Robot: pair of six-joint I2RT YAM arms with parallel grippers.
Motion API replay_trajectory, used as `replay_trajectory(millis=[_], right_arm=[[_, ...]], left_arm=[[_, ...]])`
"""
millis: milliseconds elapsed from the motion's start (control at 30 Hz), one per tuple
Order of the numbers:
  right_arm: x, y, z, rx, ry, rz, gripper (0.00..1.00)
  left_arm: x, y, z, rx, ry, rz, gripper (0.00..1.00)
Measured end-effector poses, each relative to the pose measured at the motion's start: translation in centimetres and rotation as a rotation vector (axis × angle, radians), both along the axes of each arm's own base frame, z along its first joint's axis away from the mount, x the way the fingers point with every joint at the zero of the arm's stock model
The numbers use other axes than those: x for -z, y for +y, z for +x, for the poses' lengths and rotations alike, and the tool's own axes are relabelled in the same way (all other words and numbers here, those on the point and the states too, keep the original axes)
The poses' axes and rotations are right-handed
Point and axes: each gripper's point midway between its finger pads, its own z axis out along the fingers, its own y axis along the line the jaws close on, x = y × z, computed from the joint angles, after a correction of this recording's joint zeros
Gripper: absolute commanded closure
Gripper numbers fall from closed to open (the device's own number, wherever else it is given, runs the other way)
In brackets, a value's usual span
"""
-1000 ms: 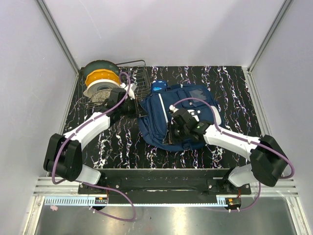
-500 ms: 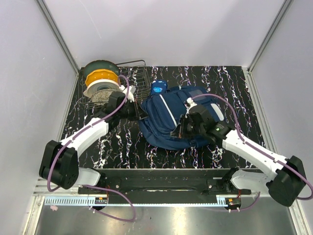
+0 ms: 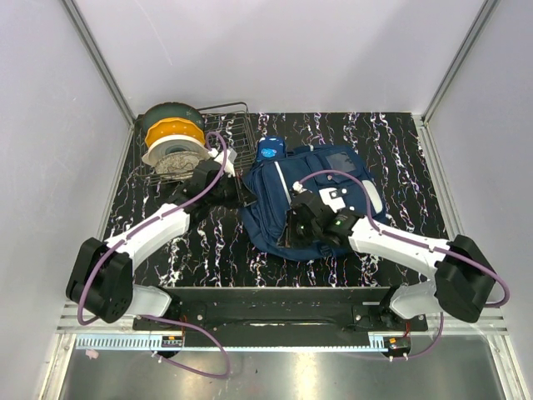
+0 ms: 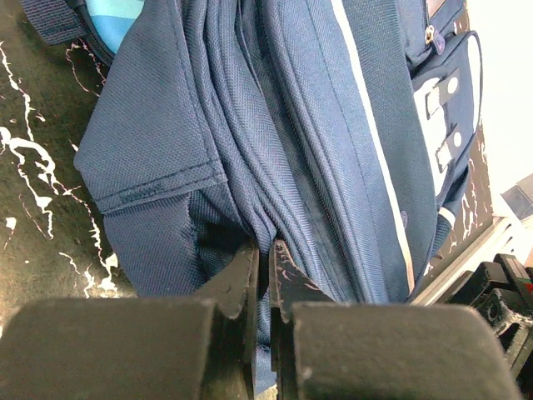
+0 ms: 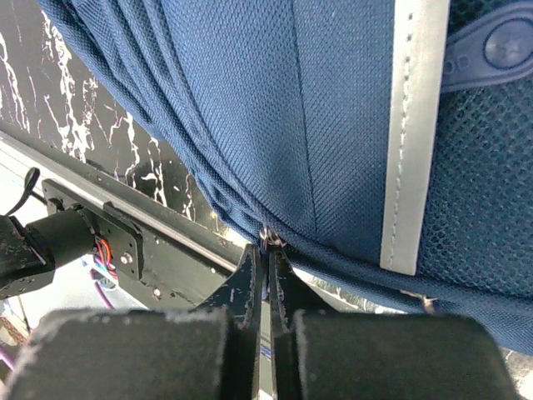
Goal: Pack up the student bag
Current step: Unzip the student bag at the center of the board.
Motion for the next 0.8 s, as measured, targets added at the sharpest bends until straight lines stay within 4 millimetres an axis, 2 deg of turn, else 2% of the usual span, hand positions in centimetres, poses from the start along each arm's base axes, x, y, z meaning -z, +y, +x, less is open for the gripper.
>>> replay_trajectory(millis=[67, 100, 167, 200, 233, 333, 433, 500, 600, 733, 800], right_arm=[[-0.2, 0.0, 0.0, 0.005, -0.001, 0.005, 0.89], [-0.3, 0.0, 0.1, 0.012, -0.003, 0.007, 0.67], [-0.4, 0.1, 0.2, 0.026, 0.0, 0.016, 0.57], [-0.7, 0.3, 0.4, 0.031, -0.01, 0.029, 0.48], [-0.9, 0.4, 0.6, 0.036, -0.016, 0.038, 0.44], [-1.7, 0.8, 1.0, 0.05, -0.04, 0.076, 0.32], [-3.2, 0.6, 1.4, 0.075, -0.093, 0.121, 0.26], [-4.6, 0.0, 1.9, 0.105, -0.145, 0.154, 0.25], [-6.7, -1.0, 2.4, 0.152, -0.21, 0.192, 0.25], [-9.3, -3.5, 2.8, 0.262, -0.285, 0.224, 0.26], [-9.7, -5.1, 3.0, 0.333, -0.306, 0.223, 0.27]], left_arm=[[0.0, 0.1, 0.0, 0.0, -0.005, 0.009, 0.87], [0.0, 0.1, 0.0, -0.001, -0.007, 0.014, 0.78], [0.1, 0.3, 0.0, 0.001, -0.008, 0.029, 0.61], [0.2, 0.3, -0.2, 0.006, -0.003, 0.039, 0.53], [0.3, 0.4, -0.4, 0.013, -0.005, 0.051, 0.36], [-0.3, 0.4, -1.4, 0.042, -0.014, 0.082, 0.18], [-1.5, 0.9, -2.2, 0.049, -0.039, 0.105, 0.14], [-2.8, 1.6, -2.5, 0.036, -0.069, 0.114, 0.12], [-4.8, 2.8, -2.3, -0.012, -0.115, 0.116, 0.15], [-6.3, 3.6, -2.3, -0.04, -0.149, 0.109, 0.17], [-6.5, 3.3, -2.8, -0.029, -0.146, 0.103, 0.18]])
